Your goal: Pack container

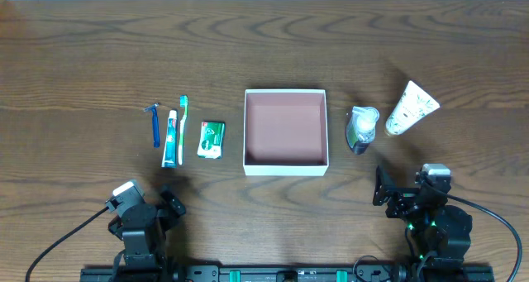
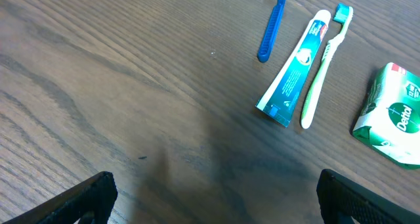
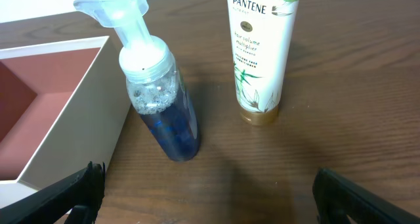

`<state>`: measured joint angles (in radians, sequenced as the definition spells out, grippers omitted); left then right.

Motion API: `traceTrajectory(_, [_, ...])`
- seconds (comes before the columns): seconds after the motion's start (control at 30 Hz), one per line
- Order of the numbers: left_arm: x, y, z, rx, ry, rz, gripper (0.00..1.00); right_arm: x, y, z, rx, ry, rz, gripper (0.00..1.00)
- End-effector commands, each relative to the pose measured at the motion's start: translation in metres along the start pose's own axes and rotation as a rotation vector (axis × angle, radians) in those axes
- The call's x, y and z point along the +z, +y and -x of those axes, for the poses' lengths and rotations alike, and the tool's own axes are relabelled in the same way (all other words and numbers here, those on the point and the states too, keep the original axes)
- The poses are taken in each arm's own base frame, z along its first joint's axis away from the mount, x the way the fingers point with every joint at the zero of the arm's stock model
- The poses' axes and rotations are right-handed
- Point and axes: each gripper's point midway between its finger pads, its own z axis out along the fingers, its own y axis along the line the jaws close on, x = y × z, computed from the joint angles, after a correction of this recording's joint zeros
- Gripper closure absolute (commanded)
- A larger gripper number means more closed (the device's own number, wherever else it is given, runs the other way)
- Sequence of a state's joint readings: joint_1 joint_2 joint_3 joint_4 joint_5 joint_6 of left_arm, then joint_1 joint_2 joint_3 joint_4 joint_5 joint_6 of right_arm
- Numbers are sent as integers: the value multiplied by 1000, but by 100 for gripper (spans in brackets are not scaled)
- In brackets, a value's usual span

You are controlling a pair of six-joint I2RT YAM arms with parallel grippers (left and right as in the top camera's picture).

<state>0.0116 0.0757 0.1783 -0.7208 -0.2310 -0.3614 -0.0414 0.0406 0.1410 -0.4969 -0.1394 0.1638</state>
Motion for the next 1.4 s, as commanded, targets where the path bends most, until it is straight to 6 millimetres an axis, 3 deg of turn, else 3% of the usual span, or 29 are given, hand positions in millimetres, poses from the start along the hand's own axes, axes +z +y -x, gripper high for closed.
traceTrajectory(0.0, [2, 1, -4, 9, 8, 4, 2, 0, 3, -1, -11, -1, 14, 1])
traceTrajectory(0.97, [2, 1, -4, 9, 8, 4, 2, 0, 4, 5, -13, -24, 18, 1])
traceTrajectory(1.1, [2, 1, -4, 9, 8, 4, 2, -2, 8, 26, 78, -108, 42, 1])
traceTrajectory(1.27, [2, 1, -4, 9, 8, 4, 2, -20, 36, 88, 67, -347, 190, 1])
traceTrajectory(1.37, [2, 1, -4, 9, 8, 4, 2, -32, 42, 115, 58, -390, 198, 1])
